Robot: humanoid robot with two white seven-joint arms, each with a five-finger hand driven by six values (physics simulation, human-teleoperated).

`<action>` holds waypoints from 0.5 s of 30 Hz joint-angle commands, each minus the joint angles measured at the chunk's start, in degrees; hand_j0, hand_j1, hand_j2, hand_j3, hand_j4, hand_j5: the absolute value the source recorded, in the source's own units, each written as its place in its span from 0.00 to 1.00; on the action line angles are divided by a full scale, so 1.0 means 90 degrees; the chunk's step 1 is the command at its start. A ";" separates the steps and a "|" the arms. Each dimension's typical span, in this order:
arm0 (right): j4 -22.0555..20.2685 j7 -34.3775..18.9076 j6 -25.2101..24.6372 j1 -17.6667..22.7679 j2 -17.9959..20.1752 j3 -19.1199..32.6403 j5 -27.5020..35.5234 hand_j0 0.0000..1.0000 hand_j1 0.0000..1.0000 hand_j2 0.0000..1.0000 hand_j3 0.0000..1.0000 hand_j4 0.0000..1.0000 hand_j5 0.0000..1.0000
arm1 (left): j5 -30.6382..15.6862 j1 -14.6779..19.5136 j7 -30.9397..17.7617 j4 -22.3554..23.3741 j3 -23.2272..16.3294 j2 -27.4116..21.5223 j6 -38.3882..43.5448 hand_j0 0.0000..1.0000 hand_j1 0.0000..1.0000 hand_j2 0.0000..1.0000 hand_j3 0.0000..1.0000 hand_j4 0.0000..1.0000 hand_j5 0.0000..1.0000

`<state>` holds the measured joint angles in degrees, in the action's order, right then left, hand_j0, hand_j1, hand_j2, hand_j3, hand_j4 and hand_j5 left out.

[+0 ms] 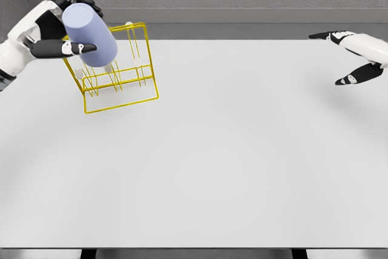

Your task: Place the cup on the cup holder with both arms

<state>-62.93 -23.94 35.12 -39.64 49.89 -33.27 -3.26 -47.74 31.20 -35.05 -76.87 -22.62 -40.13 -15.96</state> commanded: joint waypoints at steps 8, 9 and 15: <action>0.0000 0.0004 -0.0013 0.0000 0.0003 0.0005 0.0049 1.00 1.00 1.00 1.00 1.00 1.00 | 0.0333 0.0049 0.0005 0.0299 -0.0006 0.0250 0.0006 0.41 0.41 0.41 0.41 0.41 0.41; 0.0000 0.0004 -0.0013 0.0000 0.0003 0.0005 0.0049 1.00 1.00 1.00 1.00 1.00 1.00 | 0.0421 0.0049 0.0005 0.0299 -0.0006 0.0299 0.0006 0.41 0.41 0.41 0.41 0.41 0.41; 0.0000 0.0004 -0.0013 0.0000 0.0003 0.0005 0.0049 1.00 1.00 1.00 1.00 1.00 1.00 | 0.0450 -0.0039 0.0005 0.0280 -0.0006 0.0328 -0.0004 0.41 0.41 0.41 0.41 0.41 0.41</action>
<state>-62.91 -23.93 35.12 -39.64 49.86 -33.28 -3.24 -43.38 30.41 -35.04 -74.30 -22.71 -37.22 -16.02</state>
